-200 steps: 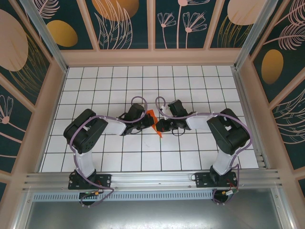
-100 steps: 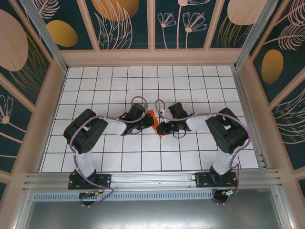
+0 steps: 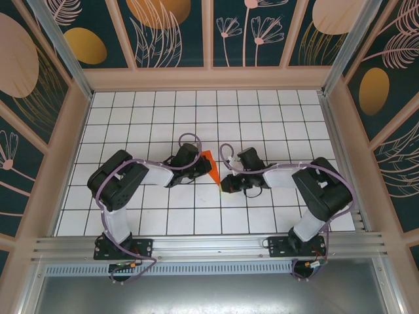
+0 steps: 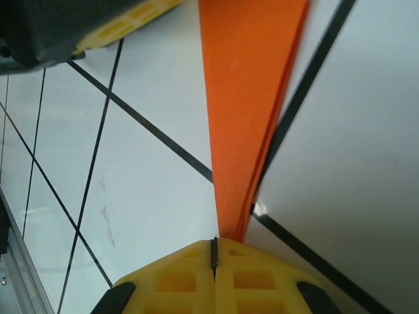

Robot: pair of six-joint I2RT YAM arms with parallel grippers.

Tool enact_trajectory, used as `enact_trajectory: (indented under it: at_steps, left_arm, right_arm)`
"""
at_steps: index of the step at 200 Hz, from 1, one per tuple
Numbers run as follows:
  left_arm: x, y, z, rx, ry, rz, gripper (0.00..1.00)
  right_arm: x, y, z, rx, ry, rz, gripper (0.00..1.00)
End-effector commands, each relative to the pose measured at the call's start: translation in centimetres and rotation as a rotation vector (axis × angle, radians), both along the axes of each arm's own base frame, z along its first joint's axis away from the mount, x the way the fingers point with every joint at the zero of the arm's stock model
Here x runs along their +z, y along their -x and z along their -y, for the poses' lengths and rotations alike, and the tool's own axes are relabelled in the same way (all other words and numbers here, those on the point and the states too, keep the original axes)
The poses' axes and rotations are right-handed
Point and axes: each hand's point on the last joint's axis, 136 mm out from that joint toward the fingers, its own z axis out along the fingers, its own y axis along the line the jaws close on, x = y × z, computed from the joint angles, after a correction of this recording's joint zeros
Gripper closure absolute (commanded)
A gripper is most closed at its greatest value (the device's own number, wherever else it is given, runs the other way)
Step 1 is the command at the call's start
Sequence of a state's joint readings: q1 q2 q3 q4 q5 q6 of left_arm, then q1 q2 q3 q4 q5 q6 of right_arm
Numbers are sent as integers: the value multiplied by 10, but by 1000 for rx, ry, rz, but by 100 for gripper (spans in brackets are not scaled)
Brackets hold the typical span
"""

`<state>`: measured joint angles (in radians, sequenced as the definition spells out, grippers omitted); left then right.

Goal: Fold a paper plane with a square sheet of paper (pick it up from the middle)
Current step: Fold the wing for the fifth time at the center of the table.

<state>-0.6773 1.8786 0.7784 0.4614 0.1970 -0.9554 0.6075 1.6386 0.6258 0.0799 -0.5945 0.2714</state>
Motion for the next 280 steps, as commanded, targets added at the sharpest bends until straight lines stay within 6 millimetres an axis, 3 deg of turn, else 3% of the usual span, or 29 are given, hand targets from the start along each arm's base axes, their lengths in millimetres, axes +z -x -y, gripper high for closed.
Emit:
enact_trajectory:
  at_steps: [1,18,48,64,121,160,179,215,249,280]
  left_arm:
    - [-75,38,-54,68,-243,-197,100]
    - [-71,36,-49,52,-222,-189,100]
    - [-63,34,-41,19,-197,-172,100]
    - [-58,32,-37,6,-183,-163,100]
    - [-42,24,-24,-19,-133,-128,100]
    - [-23,18,-12,-62,-90,-75,100]
    - [-3,7,-12,-60,-101,2,100]
    - [40,-20,-29,30,-169,155,72]
    - [42,-29,-34,55,-166,164,68]
    - [47,-27,-12,-19,-63,171,69]
  right_arm:
    - [-23,31,28,-48,123,-136,99]
    - [-8,21,22,-71,95,-103,99]
    - [48,-4,-10,-86,-52,19,99]
    - [57,-16,-21,-101,-69,59,99]
    - [26,-45,-32,-136,12,57,100]
    - [3,-46,-26,-146,69,31,100]
    - [-8,-40,-19,-147,99,12,100]
    - [-21,-30,-10,-146,140,-13,100]
    - [-25,-28,-7,-146,150,-22,100]
    - [-26,-28,-8,-145,146,-28,100]
